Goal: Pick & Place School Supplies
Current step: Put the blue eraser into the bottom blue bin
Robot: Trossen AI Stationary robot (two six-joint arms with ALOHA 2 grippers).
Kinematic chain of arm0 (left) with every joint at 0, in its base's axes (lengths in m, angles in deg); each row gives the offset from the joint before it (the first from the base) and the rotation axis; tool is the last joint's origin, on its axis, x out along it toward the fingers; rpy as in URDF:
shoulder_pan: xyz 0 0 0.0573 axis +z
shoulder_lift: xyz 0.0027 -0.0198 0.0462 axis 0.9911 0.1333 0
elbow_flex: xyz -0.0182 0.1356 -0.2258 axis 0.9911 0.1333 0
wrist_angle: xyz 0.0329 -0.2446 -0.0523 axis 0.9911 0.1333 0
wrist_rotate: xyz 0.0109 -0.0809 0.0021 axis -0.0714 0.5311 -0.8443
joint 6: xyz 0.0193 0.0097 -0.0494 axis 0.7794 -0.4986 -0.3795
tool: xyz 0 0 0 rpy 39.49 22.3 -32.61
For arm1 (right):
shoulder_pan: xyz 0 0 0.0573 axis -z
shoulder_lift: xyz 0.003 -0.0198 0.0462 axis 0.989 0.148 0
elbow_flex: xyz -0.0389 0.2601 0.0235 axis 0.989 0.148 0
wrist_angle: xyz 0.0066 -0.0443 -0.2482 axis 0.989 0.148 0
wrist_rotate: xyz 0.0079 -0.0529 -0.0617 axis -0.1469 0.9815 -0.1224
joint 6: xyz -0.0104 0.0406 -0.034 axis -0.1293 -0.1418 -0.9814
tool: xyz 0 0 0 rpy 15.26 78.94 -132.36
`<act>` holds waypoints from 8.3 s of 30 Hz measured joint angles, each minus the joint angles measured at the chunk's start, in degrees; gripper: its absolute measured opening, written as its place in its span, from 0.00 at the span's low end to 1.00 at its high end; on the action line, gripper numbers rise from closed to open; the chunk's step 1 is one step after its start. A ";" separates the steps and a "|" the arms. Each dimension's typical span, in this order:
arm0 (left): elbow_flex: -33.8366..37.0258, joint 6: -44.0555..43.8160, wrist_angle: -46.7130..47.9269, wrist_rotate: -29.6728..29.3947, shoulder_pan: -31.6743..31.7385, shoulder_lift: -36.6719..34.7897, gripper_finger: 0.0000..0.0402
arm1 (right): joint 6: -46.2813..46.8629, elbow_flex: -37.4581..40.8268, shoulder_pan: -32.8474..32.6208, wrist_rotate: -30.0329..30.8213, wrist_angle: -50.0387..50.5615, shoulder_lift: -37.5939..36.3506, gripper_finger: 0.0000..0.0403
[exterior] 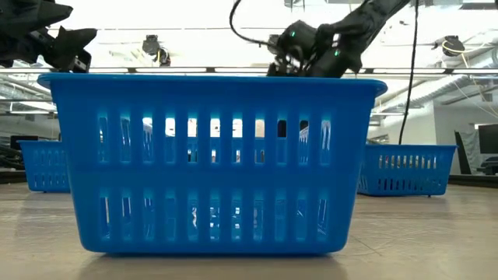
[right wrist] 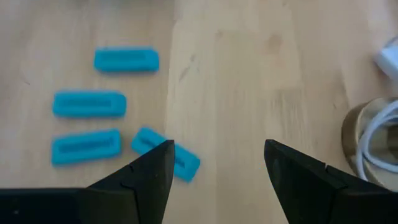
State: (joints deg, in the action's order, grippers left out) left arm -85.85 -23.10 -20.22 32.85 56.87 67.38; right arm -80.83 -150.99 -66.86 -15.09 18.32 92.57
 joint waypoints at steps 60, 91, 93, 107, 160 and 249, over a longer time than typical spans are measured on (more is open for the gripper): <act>0.00 0.02 0.00 0.00 0.04 0.02 0.43 | 10.89 3.02 -5.31 -11.84 -6.67 -7.24 0.49; 0.03 0.99 -0.60 -0.19 0.08 0.02 0.43 | 20.99 48.95 -14.07 -0.65 -54.32 -43.15 0.28; 0.08 4.26 -4.67 -1.54 0.21 0.07 0.43 | 21.21 50.62 -14.11 -0.71 -56.78 -44.56 0.27; -0.05 -1.85 -8.05 -14.38 0.75 3.28 0.43 | 23.76 52.50 -14.09 -0.71 -57.71 -46.05 0.23; -73.55 -41.79 54.35 10.01 26.84 106.09 0.57 | 24.00 52.50 -14.09 2.09 -56.66 -46.00 0.23; -73.33 -17.86 37.10 16.55 2.84 100.48 0.27 | 25.82 52.46 -14.86 9.46 -54.54 -45.15 0.23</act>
State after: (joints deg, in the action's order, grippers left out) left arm -159.18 -40.96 16.88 49.41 59.70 167.86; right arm -55.02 -98.53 -81.72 -5.64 -36.22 47.42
